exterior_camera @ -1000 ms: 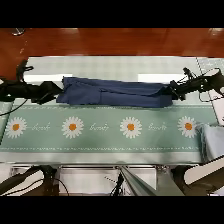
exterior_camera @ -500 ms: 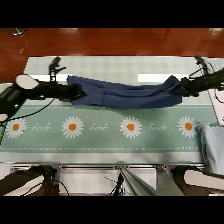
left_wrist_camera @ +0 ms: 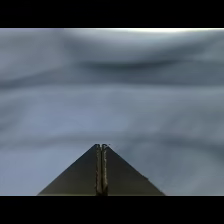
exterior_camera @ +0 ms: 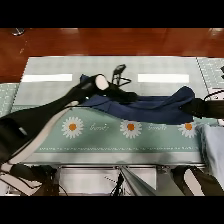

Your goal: Fold the shirts.

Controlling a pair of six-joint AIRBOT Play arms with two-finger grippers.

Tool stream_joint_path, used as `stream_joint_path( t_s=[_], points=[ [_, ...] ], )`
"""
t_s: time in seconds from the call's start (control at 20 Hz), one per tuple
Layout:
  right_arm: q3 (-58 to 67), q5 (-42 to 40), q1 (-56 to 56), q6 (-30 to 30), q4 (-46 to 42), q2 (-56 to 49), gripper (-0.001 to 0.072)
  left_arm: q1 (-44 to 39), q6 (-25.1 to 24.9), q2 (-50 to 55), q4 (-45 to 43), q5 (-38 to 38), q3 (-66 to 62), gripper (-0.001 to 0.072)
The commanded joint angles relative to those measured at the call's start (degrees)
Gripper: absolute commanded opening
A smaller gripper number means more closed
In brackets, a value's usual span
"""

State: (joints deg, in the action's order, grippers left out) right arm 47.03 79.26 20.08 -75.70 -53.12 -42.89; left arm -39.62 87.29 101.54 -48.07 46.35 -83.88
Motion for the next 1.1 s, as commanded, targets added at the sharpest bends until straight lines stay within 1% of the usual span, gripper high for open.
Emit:
stream_joint_path(
  t_s=[0.0,0.1,0.15,0.2,0.3,0.4,0.55,0.65,0.75,0.8,0.9,1.0,1.05],
  points=[
    [-1.44,0.46,0.04,-1.20,2.49,4.37,0.0022,-6.64,6.71,9.75,2.19,2.80,-10.12,0.0025],
    [-1.44,-0.17,0.04,-1.18,3.74,4.37,0.0022,-9.18,6.86,13.51,6.38,6.73,-12.33,0.0025],
    [-1.44,-0.17,0.04,-1.18,3.72,4.37,0.0022,-10.16,5.66,14.56,8.37,8.17,-12.90,0.0026],
    [-1.42,-0.17,0.04,-1.18,3.72,4.37,0.0022,-10.80,4.52,14.97,9.88,8.72,-13.11,0.0026],
    [-1.42,-0.11,0.04,-1.20,3.72,4.37,0.0022,-9.77,4.42,14.67,10.40,8.98,-14.19,0.0026],
    [-1.29,0.15,-0.37,-1.25,3.69,4.37,0.0022,-4.70,4.44,13.66,10.40,10.40,-16.24,0.0026],
    [0.22,-1.33,-5.35,-2.54,3.72,4.02,0.0023,8.41,4.39,8.96,9.57,15.67,-16.59,0.0026],
    [2.95,-4.35,-11.37,-4.66,3.72,1.66,0.0022,18.10,4.26,3.78,5.62,21.46,-16.52,0.0026],
    [6.97,-8.39,-18.36,-6.32,3.67,-2.93,0.0022,26.14,4.17,-3.82,-1.55,25.40,-15.39,0.0026],
    [9.55,-10.34,-21.92,-6.86,3.67,-6.14,0.0022,29.49,3.17,-8.96,-5.42,25.83,-13.46,0.0027],
    [16.20,-14.01,-29.38,-7.30,3.67,-14.60,0.0023,34.71,3.17,-20.09,-11.87,24.74,-6.99,0.0027],
    [23.78,-16.63,-35.91,-7.43,3.72,-24.55,0.0023,37.83,0.52,-32.41,-13.68,22.05,2.19,0.0027],
    [27.82,-17.27,-38.71,-7.58,3.74,-29.88,0.0023,38.36,0.17,-38.58,-13.68,20.09,7.21,0.0027]
  ],
)
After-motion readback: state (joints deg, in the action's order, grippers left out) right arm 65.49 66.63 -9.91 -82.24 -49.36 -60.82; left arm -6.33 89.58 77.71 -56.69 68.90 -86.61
